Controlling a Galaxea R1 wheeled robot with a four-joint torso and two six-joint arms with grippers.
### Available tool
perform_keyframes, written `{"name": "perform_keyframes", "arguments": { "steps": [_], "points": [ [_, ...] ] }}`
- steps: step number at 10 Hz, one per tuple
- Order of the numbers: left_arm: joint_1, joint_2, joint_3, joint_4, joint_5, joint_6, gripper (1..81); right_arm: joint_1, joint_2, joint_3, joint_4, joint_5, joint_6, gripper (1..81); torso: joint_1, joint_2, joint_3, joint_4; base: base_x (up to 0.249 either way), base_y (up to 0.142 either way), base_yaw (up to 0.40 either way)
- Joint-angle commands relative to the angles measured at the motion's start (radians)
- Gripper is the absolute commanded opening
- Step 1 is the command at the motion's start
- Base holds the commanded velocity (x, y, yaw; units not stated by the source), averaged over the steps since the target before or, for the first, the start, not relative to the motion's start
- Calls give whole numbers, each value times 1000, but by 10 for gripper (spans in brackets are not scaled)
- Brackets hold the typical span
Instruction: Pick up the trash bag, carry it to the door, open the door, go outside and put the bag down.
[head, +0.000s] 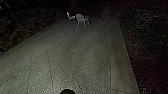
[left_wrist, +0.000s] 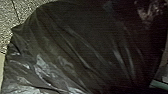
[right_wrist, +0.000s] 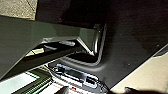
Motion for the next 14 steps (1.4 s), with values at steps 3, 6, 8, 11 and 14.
{"name": "perform_keyframes", "arguments": {
  "steps": [3, 6, 8, 11, 14],
  "points": [
    [-194, -46, -56, -34, 162, 6, 10, 2, 38, 24, -11, -70, -13, 811, 0, 1, -20, 8, 0, 0, 0],
    [-183, -43, -58, -28, 164, 6, 811, 2, 38, 24, -8, -66, -13, 811, 1, 1, -21, 9, 0, 0, 0],
    [-146, -29, -61, -22, 164, 9, 811, 1, 39, 24, -5, -62, -11, 811, 1, 1, -21, 9, 0, 0, 0],
    [27, 33, -99, 10, 156, 43, 811, 1, 45, 24, -4, -62, -11, 811, 1, 2, 90, 9, 0, 0, 0],
    [216, 137, -185, 62, 64, 97, 811, 1, 44, 24, -4, -59, -7, 811, 1, 2, 155, -82, 0, 0, 0]
  ]
}}
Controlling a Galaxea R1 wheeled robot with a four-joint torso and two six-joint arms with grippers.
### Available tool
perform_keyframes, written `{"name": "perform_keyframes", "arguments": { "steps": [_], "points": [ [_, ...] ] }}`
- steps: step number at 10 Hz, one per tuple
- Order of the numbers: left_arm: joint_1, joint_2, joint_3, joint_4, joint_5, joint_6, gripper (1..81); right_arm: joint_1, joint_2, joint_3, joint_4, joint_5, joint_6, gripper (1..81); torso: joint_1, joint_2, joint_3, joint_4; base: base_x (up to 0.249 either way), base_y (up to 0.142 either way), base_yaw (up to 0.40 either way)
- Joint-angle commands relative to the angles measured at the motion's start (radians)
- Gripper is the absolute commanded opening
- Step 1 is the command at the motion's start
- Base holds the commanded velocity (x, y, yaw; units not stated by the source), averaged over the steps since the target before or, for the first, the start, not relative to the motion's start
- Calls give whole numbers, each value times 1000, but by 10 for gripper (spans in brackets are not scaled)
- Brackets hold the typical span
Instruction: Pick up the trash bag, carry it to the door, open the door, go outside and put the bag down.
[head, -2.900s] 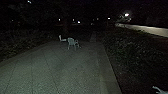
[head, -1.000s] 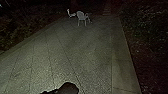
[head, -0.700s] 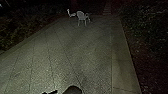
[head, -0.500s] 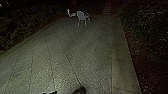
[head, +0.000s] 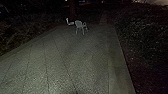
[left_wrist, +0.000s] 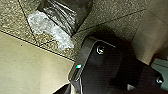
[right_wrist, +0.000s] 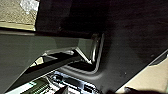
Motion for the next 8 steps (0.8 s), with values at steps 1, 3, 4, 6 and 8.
{"name": "perform_keyframes", "arguments": {
  "steps": [1, 3, 4, 6, 8],
  "points": [
    [102, 109, -65, 58, -31, 79, 811, 16, 32, 22, -5, -52, 3, 811, 0, 0, 162, -138, 0, 0, 0],
    [190, 158, -68, 63, -96, 147, 811, 16, 30, 21, -5, -52, 5, 811, 0, 0, 148, -122, 0, 0, 0],
    [221, 175, -69, 69, -101, 158, 811, 15, 30, 21, -5, -51, 5, 811, -1, -1, 179, -147, 0, 0, 0],
    [292, 212, -93, 102, -183, 164, 811, 12, 28, 19, -5, -51, 7, 811, -2, -1, 158, -125, 0, 0, 0],
    [338, 253, -123, 158, -245, 164, 811, 10, 28, 21, -7, -51, 7, 811, -2, -2, 178, -143, 0, 0, 0]
  ]
}}
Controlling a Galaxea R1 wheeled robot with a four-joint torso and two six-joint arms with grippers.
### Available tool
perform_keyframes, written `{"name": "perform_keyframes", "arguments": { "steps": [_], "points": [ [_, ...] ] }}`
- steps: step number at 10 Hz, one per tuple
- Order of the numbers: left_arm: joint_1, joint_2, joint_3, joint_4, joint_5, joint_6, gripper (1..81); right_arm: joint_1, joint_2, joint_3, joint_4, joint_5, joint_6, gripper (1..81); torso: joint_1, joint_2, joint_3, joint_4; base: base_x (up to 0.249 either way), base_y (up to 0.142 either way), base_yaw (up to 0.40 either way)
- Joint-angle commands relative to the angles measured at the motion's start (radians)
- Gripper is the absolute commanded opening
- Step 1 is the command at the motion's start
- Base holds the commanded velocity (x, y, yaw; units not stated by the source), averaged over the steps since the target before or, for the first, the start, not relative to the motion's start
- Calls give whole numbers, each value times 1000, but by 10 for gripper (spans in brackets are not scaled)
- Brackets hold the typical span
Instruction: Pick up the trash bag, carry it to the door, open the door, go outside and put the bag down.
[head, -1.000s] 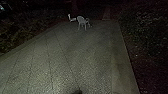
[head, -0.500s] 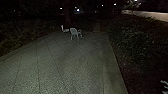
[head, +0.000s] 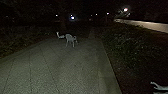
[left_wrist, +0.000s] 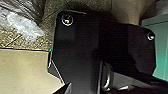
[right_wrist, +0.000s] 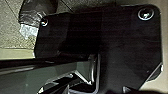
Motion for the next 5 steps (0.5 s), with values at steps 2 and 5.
{"name": "perform_keyframes", "arguments": {
  "steps": [2, 5],
  "points": [
    [2, 53, -49, 62, -19, 16, 811, 36, 12, 18, -4, -53, 3, 811, 1, 0, -1, 0, 0, 0, 0],
    [34, 115, -129, 65, -134, 15, 811, 30, 15, 18, -7, -53, 1, 811, 1, -1, 0, 0, 0, 0, 0]
  ]
}}
